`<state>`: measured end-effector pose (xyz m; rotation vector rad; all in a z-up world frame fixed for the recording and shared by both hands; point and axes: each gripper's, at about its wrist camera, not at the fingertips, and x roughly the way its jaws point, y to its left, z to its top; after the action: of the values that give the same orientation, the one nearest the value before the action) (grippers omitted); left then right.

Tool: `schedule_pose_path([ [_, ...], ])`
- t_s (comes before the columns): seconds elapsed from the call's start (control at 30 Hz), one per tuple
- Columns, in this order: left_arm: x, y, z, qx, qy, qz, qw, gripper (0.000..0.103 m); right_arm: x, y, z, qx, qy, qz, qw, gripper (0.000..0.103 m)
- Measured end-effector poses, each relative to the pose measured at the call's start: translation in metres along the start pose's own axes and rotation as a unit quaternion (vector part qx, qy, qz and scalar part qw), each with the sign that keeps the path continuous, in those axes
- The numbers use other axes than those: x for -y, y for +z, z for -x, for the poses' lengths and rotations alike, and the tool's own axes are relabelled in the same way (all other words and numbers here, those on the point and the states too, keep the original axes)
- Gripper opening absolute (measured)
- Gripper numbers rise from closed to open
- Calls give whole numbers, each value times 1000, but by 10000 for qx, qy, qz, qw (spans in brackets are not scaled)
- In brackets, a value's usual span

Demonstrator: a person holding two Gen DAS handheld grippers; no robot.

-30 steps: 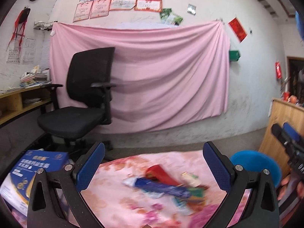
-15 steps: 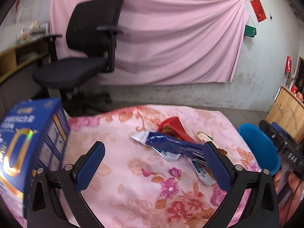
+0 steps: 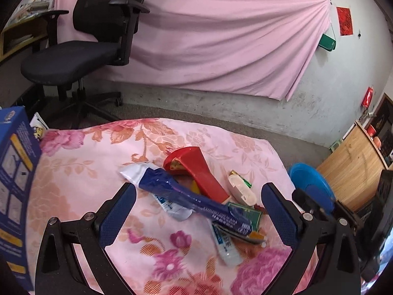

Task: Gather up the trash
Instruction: 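Return both tools over the bed toward the remaining trash, then grasp the brown scrap with the right gripper while the left grasps the blue tube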

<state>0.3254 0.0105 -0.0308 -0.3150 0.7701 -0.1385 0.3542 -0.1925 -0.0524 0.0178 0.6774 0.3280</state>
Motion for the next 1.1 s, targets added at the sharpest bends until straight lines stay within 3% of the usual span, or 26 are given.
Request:
schedule_pose_path([
  [0.13,-7,-3,-14,-321,107,96,9994,71,3,-2,-6,-178,152,-85,9997,68],
  [0.27,-19,-9,-19,-497,-1,486,9976,66,4,-4,-11,-382,403,-205,9982,68],
  [0.33,-24,-11,-21,-615,-131,656,9959,50,5,-5,-14,-474,511,-257,9972,68],
  [0.53,-29,-12,-22,-818,-338,826,9927,21,4,-8,-32,-932,796,-415,9916,63],
  [0.87,-24,-14,-5,-632,-462,687,9946,13,-3,-11,-42,-1280,987,-353,9862,61],
  [0.97,-20,-18,-2,-626,-428,599,9953,12,-5,-11,-44,-1359,1020,-312,9850,53],
  [1.03,-18,-19,-1,-616,-425,578,9955,12,-5,-11,-44,-1361,1037,-313,9847,39],
  [1.1,-16,-20,0,-589,-446,560,9957,12,-6,-12,-44,-1374,1100,-330,9838,33],
])
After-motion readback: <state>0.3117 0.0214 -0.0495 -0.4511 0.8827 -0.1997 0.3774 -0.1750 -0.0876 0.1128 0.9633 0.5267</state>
